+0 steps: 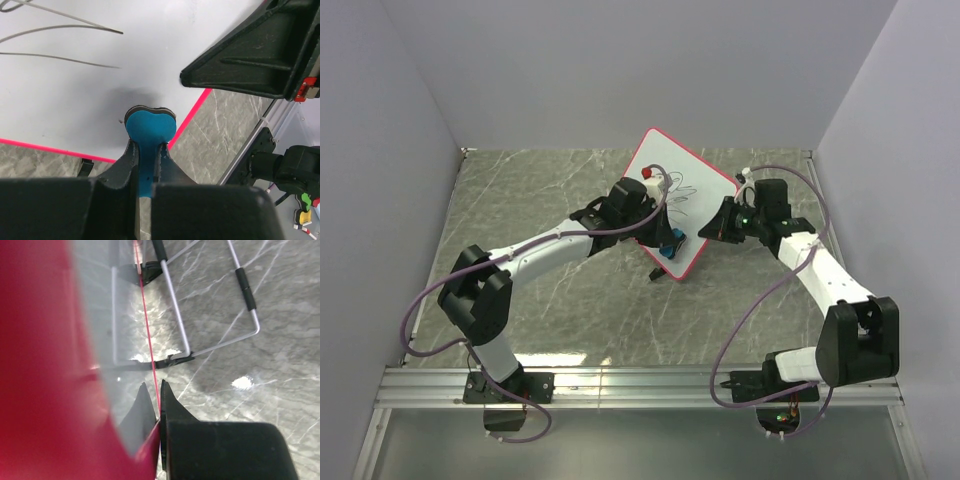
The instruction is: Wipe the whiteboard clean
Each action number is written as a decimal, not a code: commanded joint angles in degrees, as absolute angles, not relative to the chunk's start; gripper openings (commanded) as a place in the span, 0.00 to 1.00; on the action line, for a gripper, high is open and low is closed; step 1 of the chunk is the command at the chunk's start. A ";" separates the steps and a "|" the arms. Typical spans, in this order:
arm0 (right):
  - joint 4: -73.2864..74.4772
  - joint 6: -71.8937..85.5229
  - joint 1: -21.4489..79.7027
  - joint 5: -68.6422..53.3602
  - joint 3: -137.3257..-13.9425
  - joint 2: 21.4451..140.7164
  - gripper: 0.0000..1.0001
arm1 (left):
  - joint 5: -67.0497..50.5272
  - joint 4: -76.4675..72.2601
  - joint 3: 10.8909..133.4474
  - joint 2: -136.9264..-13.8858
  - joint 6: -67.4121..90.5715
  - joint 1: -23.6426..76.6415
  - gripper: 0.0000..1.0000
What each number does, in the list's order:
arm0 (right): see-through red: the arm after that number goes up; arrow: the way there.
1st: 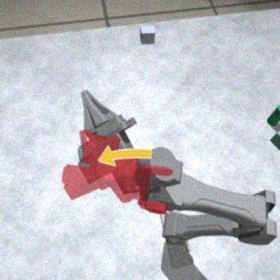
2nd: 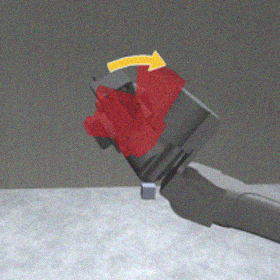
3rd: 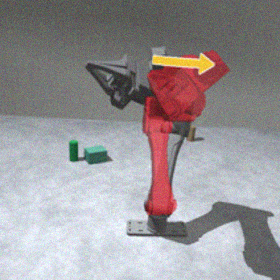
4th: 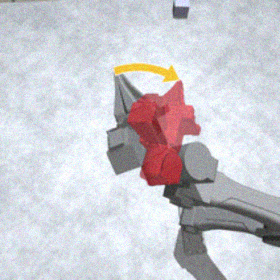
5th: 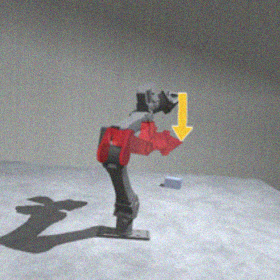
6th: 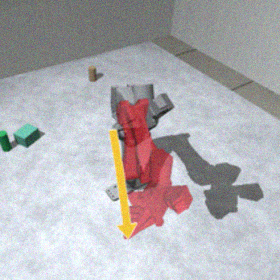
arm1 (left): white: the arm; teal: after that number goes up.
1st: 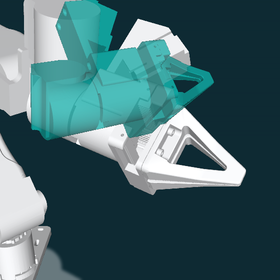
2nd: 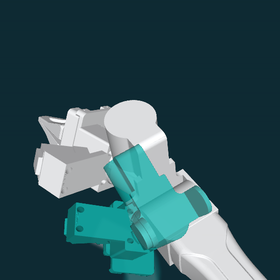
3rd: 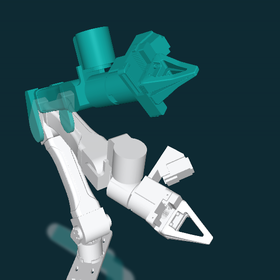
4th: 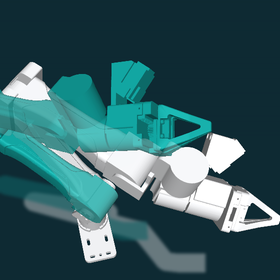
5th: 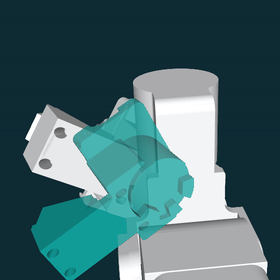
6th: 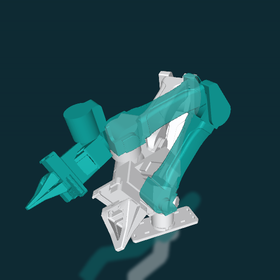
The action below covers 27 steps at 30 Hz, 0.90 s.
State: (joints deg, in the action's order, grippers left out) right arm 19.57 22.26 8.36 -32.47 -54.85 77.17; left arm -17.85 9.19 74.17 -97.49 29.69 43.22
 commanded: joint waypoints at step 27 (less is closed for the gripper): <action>8.26 32.25 8.08 -14.84 -32.96 75.06 0.00 | -15.47 6.59 77.69 -100.36 28.57 43.24 0.00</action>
